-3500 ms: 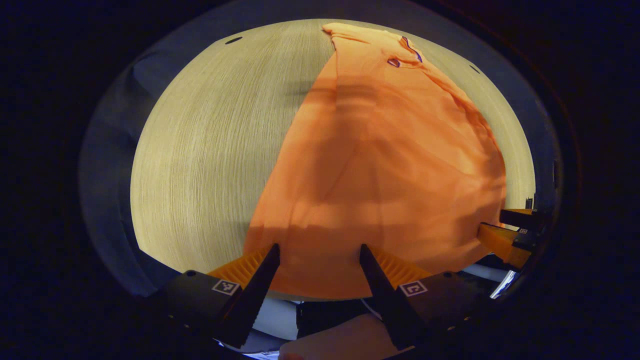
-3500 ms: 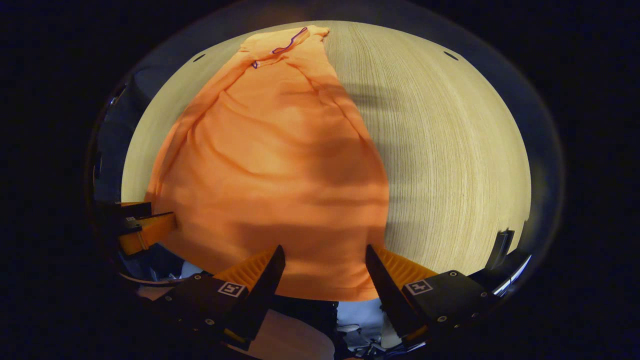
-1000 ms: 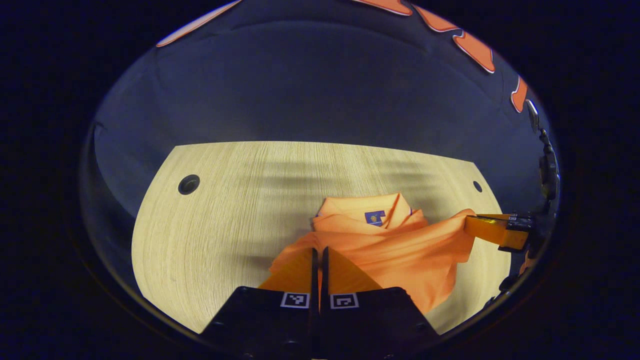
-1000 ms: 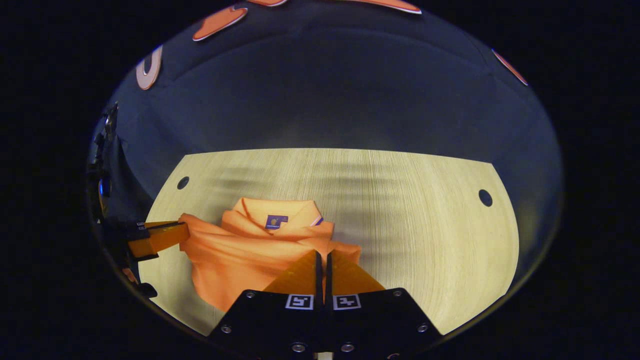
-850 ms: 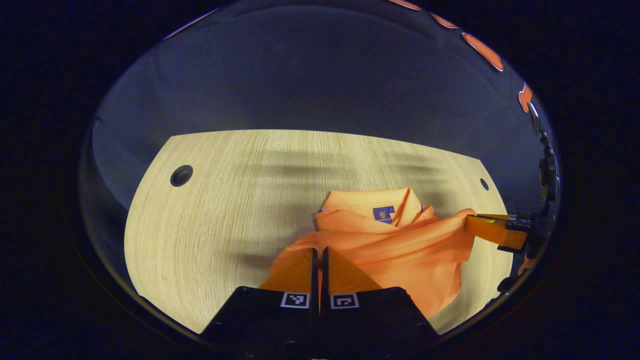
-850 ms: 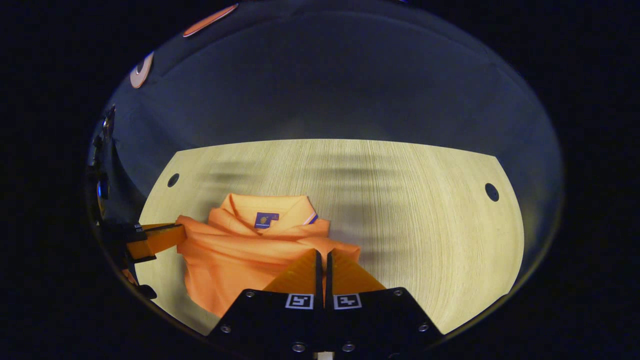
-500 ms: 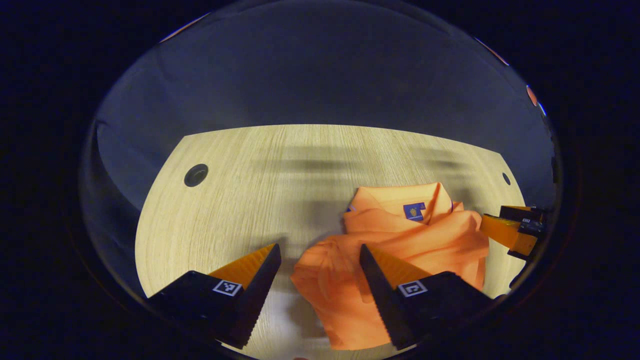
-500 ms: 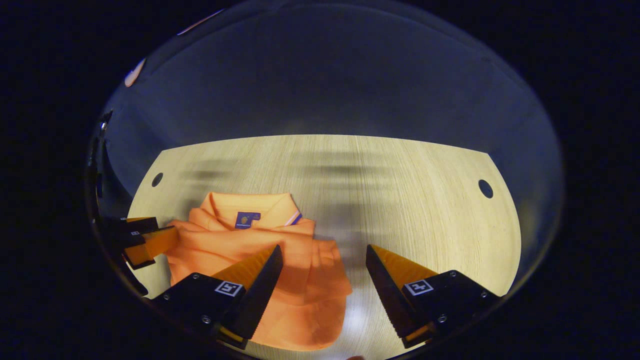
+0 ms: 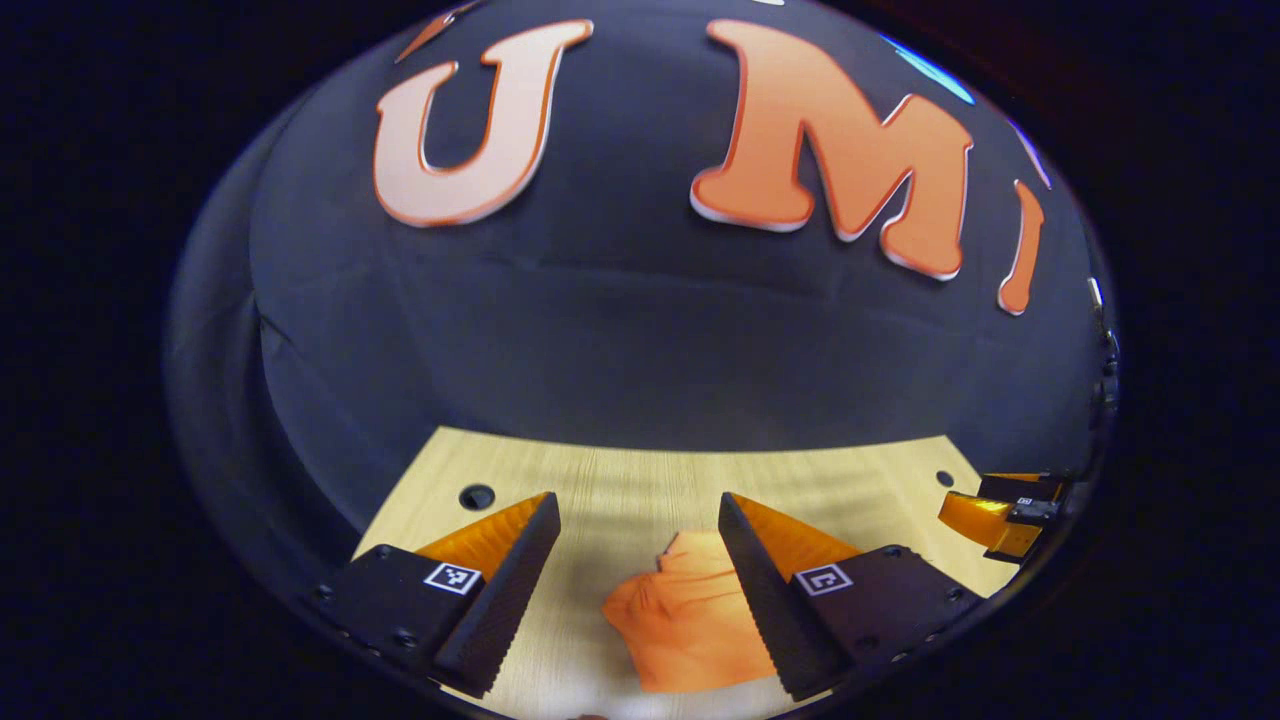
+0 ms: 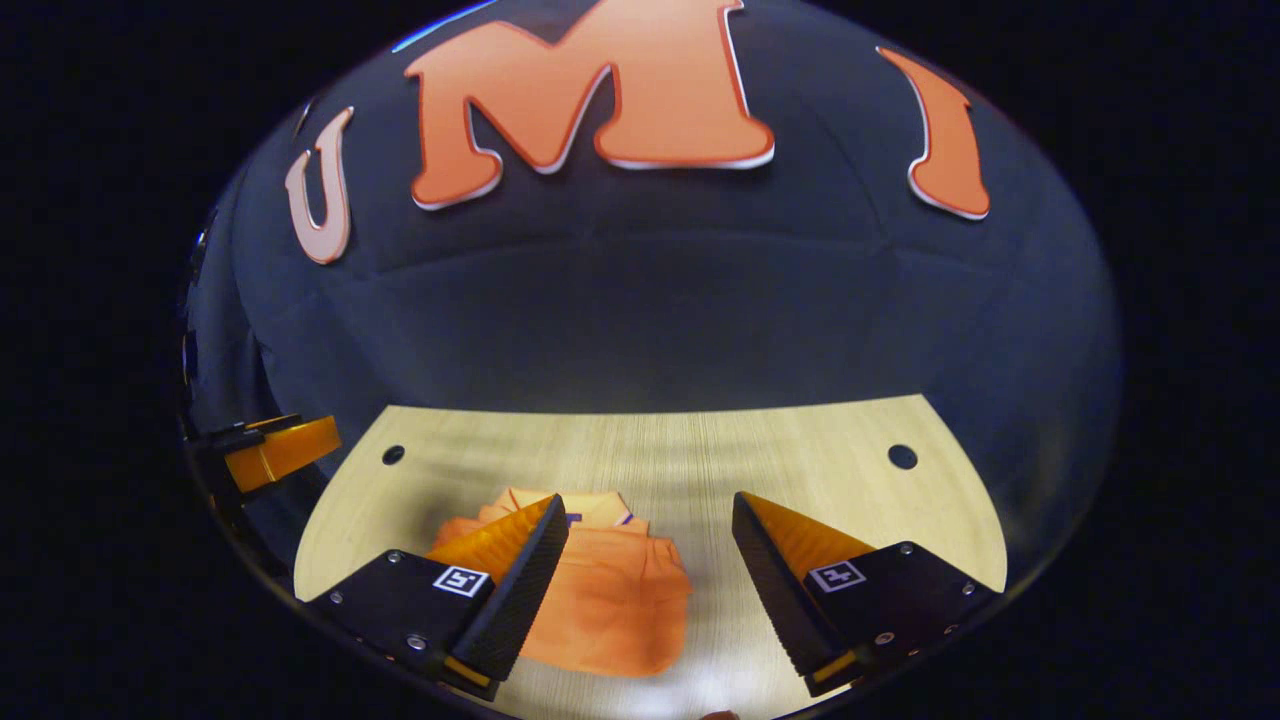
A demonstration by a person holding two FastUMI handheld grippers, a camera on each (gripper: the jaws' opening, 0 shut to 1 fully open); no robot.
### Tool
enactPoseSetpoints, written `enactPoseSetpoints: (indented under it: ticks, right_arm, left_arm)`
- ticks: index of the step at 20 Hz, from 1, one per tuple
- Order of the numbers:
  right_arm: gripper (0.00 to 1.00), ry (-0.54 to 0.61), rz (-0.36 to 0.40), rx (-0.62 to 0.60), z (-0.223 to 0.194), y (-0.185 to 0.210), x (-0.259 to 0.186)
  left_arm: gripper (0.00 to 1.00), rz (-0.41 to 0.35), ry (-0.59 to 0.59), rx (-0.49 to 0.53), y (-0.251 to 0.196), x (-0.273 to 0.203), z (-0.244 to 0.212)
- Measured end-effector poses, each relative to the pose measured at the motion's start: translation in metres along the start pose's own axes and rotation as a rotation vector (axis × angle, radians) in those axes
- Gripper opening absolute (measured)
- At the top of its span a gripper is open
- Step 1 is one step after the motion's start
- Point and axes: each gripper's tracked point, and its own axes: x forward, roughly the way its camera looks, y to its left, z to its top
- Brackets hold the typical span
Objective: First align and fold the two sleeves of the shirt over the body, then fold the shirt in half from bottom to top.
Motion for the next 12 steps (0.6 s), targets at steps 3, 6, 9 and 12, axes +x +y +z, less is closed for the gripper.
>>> enactPoseSetpoints:
  ticks: [3,6,9,12]
  right_arm:
    - [1.0,-0.14,0.008,-0.004,0.034,-0.001,-0.062]
    - [1.0,-0.259,0.001,-0.049,0.055,-0.007,-0.119]
    - [1.0,-0.363,0.048,-0.037,0.069,-0.005,-0.158]
    - [0.99,-0.388,0.101,-0.041,0.054,-0.006,-0.188]
  left_arm:
    - [0.98,0.001,-0.12,0.037,-0.008,-0.063,0.041]
    - [0.98,-0.028,-0.208,0.003,-0.027,-0.129,0.067]
    - [0.98,0.002,-0.277,-0.004,-0.032,-0.171,0.07]
    - [0.98,0.029,-0.349,0.005,-0.051,-0.218,0.052]
